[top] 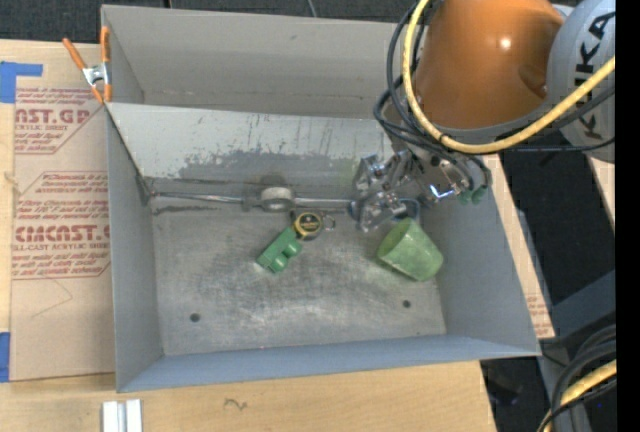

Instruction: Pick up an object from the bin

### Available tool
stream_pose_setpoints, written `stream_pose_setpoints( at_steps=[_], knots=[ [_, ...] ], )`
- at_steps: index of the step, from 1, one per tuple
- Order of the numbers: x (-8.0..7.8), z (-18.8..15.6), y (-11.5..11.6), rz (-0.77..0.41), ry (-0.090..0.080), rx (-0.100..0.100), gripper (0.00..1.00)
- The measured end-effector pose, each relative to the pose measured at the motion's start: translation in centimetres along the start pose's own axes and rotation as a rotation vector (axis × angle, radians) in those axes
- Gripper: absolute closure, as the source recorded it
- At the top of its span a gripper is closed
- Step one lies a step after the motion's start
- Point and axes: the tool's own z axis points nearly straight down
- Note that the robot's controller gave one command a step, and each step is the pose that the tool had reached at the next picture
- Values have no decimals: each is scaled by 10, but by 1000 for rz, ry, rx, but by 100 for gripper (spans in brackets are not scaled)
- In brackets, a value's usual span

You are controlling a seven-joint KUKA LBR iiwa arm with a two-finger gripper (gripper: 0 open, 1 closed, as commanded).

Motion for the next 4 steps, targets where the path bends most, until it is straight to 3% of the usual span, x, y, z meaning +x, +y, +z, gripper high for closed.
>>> stream_pose_setpoints(
  at_steps=[1,2,3,4],
  knots=[
    [-5,68,11,-163,10,-5,100],
    [-6,66,10,-162,7,-4,0],
    [-62,166,14,-115,8,-6,0],
    [-64,210,35,-417,0,-2,0]
  ],
)
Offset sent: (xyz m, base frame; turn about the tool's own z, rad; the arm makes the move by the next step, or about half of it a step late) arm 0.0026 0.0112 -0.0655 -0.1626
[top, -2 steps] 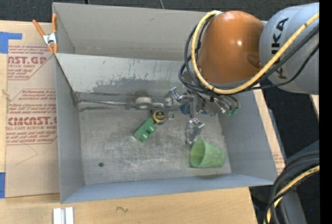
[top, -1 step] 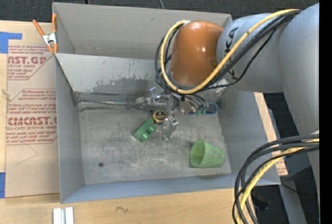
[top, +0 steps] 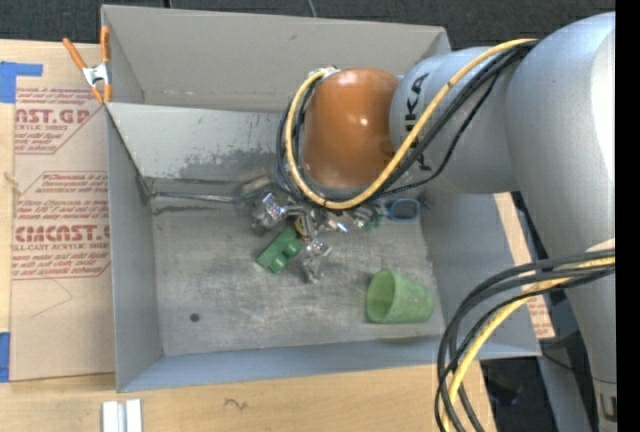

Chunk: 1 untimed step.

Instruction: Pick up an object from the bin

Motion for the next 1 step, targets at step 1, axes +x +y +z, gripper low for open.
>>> stream_pose_setpoints(
  at_steps=[1],
  knots=[
    [1,-2,-1,3,6,-1,100]
  ],
)
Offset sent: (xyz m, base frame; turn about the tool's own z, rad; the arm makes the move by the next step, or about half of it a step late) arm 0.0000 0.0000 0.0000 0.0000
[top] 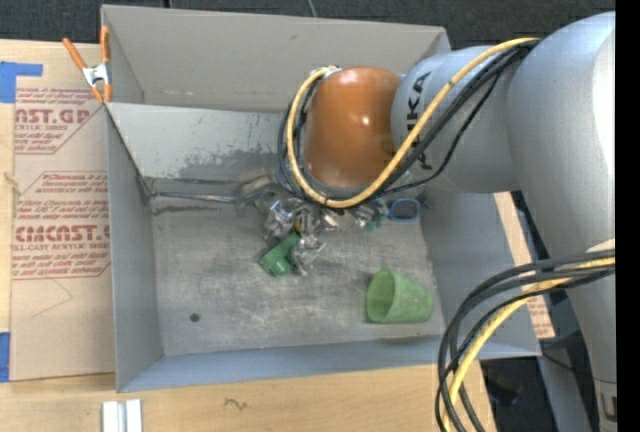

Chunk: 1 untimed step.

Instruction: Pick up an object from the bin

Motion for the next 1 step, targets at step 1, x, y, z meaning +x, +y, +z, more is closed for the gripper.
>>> stream_pose_setpoints(
  at_steps=[1],
  knots=[
    [11,-154,-9,14,-7,3,100]
  ],
)
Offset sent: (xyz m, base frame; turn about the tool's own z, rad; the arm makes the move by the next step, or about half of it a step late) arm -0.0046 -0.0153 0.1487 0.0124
